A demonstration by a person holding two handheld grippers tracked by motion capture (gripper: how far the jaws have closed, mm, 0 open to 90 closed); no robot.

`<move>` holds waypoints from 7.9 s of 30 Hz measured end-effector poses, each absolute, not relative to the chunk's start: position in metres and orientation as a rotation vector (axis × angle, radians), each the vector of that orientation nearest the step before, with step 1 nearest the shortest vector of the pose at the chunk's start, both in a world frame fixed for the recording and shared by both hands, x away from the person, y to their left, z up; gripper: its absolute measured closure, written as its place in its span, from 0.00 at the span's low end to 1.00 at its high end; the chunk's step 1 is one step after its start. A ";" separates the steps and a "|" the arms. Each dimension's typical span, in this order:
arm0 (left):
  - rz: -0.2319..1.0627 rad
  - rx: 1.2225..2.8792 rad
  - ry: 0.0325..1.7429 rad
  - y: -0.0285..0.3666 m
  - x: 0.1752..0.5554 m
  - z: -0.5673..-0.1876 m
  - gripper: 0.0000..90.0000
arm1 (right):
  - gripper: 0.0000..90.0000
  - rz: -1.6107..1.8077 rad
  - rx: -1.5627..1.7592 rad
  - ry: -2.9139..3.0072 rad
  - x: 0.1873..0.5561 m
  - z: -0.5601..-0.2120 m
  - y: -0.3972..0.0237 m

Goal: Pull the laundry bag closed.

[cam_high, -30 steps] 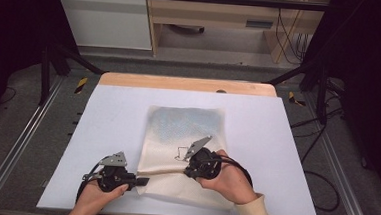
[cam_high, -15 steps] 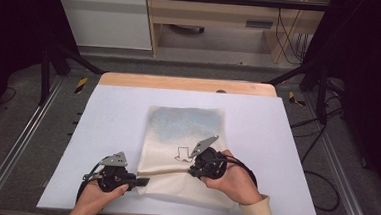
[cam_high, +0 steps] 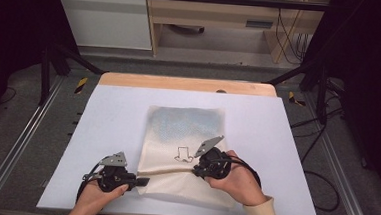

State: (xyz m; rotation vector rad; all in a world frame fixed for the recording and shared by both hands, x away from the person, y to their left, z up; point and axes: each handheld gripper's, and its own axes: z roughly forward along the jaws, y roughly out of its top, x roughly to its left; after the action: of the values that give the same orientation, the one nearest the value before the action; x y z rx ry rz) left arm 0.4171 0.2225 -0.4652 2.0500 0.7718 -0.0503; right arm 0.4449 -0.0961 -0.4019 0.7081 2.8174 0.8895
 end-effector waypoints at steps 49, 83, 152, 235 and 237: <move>-0.044 2.056 0.760 0.222 0.416 -0.464 0.91 | 0.91 0.896 0.765 2.788 0.440 -0.403 -0.120; -0.048 2.053 0.756 0.220 0.416 -0.464 0.91 | 0.91 0.890 0.822 2.763 0.437 -0.402 -0.140; -0.033 2.047 0.741 0.219 0.415 -0.464 0.91 | 0.91 0.923 0.913 2.686 0.432 -0.399 -0.176; 0.337 2.055 0.951 0.258 0.423 -0.426 0.10 | 0.09 1.045 1.137 2.252 0.439 -0.400 -0.203; 0.356 2.065 0.956 0.262 0.427 -0.423 0.10 | 0.09 1.041 1.155 2.224 0.442 -0.395 -0.206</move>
State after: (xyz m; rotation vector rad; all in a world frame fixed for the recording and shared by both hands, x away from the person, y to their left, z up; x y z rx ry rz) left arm 0.4267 0.2617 -0.4225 2.0654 0.9563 0.3563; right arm 0.4419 -0.2057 -0.3950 1.1553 2.2243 1.0408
